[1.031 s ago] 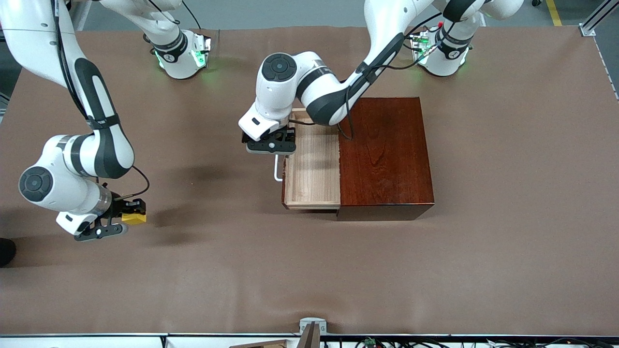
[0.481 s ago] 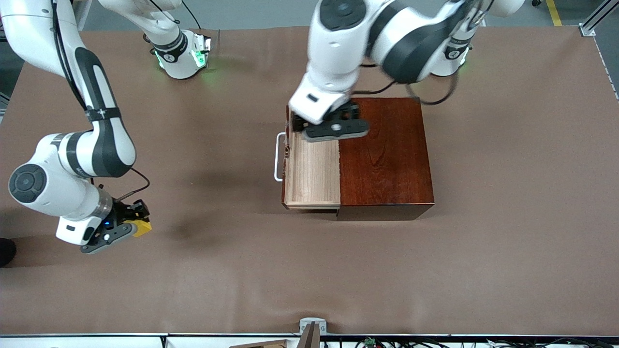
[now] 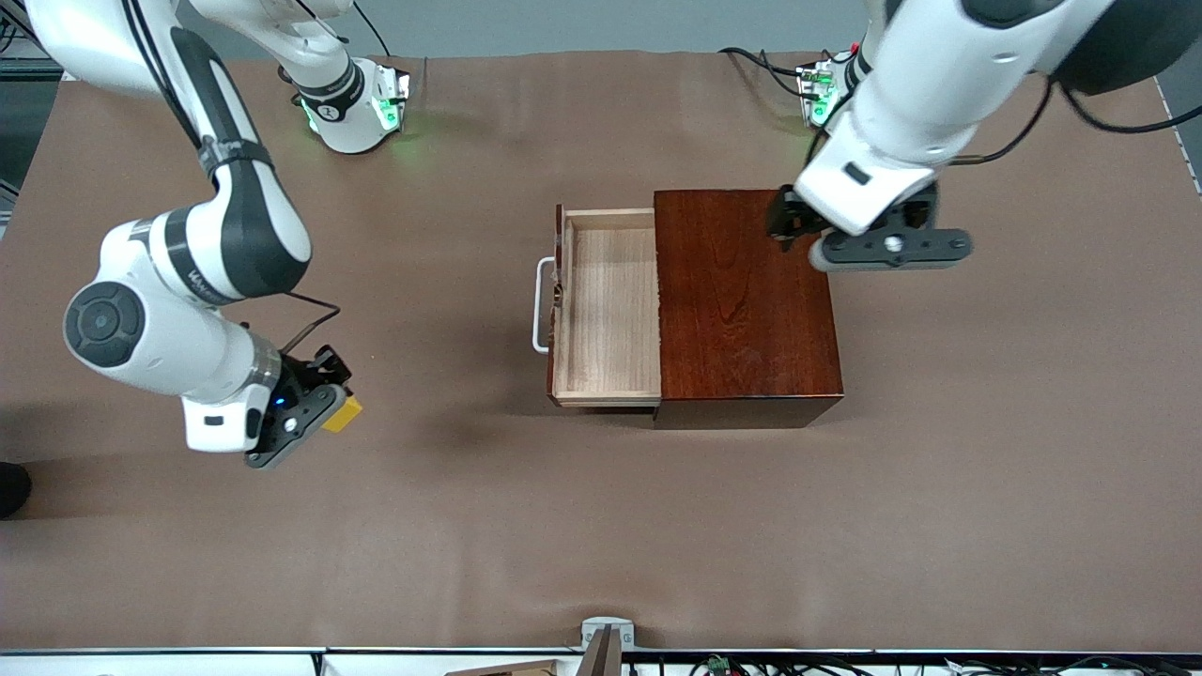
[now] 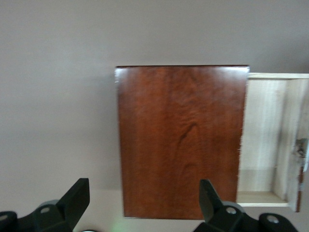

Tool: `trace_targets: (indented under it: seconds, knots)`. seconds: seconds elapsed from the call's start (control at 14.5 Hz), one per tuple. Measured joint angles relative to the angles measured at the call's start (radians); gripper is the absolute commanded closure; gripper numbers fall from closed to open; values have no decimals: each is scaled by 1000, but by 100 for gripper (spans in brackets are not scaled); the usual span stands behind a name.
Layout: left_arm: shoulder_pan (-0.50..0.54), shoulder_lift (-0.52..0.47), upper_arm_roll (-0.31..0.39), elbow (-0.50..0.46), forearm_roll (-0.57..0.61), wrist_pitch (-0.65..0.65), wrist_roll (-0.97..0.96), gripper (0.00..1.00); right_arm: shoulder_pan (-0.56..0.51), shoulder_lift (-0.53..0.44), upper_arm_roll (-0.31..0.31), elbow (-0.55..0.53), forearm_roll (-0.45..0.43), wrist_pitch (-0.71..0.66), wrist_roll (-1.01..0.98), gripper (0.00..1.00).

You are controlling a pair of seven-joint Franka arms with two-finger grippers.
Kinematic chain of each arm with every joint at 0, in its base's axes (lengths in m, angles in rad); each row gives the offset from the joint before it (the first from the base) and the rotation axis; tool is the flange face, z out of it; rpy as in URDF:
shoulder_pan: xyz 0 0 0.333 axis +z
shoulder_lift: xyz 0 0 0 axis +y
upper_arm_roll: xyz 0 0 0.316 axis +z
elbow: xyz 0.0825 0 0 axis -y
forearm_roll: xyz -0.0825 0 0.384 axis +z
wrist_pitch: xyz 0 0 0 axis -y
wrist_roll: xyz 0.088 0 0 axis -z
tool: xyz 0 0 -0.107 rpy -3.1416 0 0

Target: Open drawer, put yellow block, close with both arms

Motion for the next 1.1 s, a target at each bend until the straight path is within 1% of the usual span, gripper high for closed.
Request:
trace_targets:
  seconds: [0.21, 0.34, 0.62, 0.76, 0.89, 1.1]
  knots:
    - [102, -82, 2, -101, 0, -6, 81, 0, 3, 0, 74, 15, 0, -1, -38, 100]
    - [169, -122, 18, -160, 0, -6, 156, 0, 23, 0, 107, 26, -1, -1, -56, 100]
    - [199, -168, 149, -221, 0, 0, 304, 0, 116, 2, 118, 51, -2, 2, -108, 100]
    - [200, -189, 195, -250, -4, 32, 384, 0, 164, 7, 119, 70, -2, 2, -125, 100]
    - [200, -210, 227, -282, -33, 63, 426, 0, 209, 24, 118, 90, -3, 2, -131, 100]
    - [198, -223, 232, -301, -45, 89, 435, 0, 276, 77, 118, 137, -20, 3, -141, 100]
